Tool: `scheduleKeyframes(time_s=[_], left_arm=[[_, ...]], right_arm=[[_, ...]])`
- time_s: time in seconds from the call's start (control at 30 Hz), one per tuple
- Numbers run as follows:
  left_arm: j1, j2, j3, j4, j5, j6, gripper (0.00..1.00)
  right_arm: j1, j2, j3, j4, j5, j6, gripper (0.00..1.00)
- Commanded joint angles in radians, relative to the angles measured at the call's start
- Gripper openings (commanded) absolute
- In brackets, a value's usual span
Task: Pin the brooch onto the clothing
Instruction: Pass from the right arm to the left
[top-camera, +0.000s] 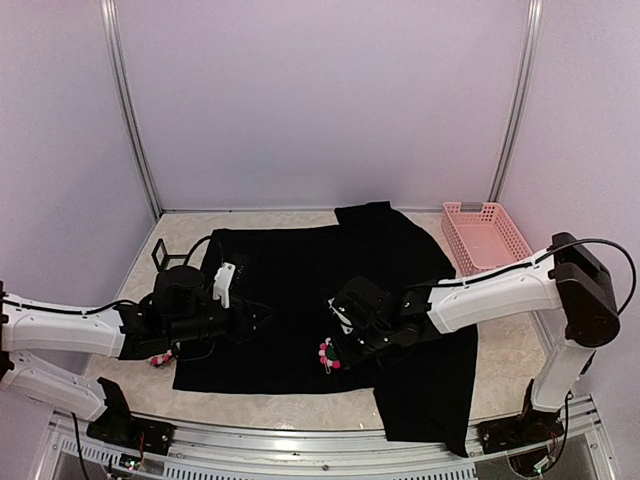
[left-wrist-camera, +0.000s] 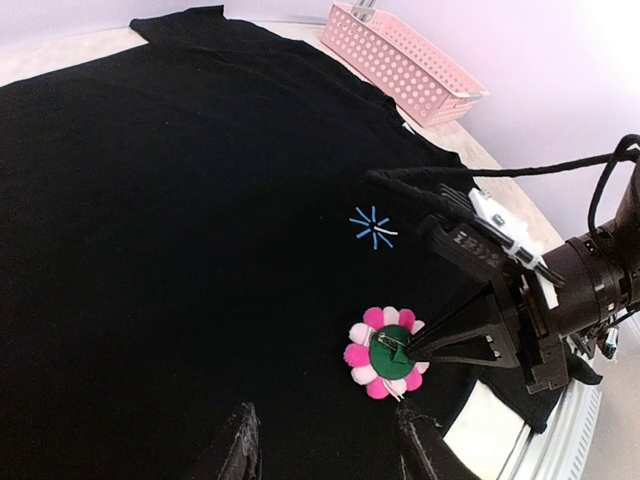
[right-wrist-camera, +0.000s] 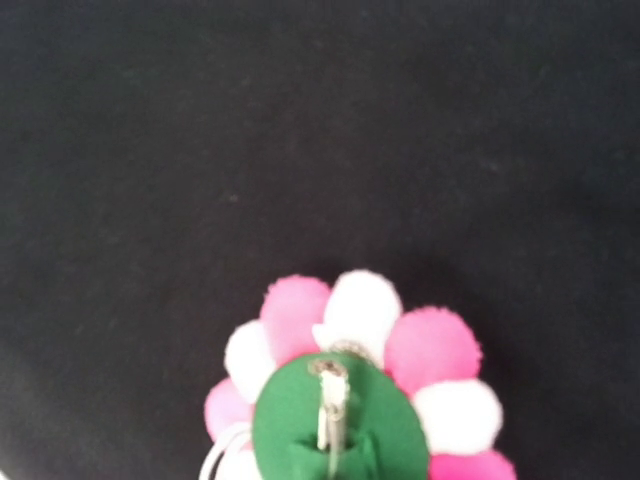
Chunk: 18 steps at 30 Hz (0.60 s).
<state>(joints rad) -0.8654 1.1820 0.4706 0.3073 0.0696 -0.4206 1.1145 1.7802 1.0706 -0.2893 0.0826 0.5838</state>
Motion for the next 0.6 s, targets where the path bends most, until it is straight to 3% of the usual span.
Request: scheduleKeyframes(time_s=[0.0,0.17,0.37,0.57], left_arm=[[-0.004,-0.002,0.061,-0.047,-0.017,0.052,0.42],[-0.001,-0.039,0.111,-0.050,0.010,0.090,0.46],[0.005,-0.147,0.062,0.201,0.209,0.048,0.60],[0.003,-0.138,0.058,0.306,0.322,0.023,0.71]], right_arm=[[-0.007,-0.128,-0.059,0.140,-0.006,-0.125,0.00],[-0.012,-0.250,-0.075,0.213,-0.017,-0.229,0.00],[-0.015,-0.407,-0.078,0.287,-0.031,-0.348,0.00],[-0.015,-0.519,-0.106,0.443,-0.111,-0.464,0.00]])
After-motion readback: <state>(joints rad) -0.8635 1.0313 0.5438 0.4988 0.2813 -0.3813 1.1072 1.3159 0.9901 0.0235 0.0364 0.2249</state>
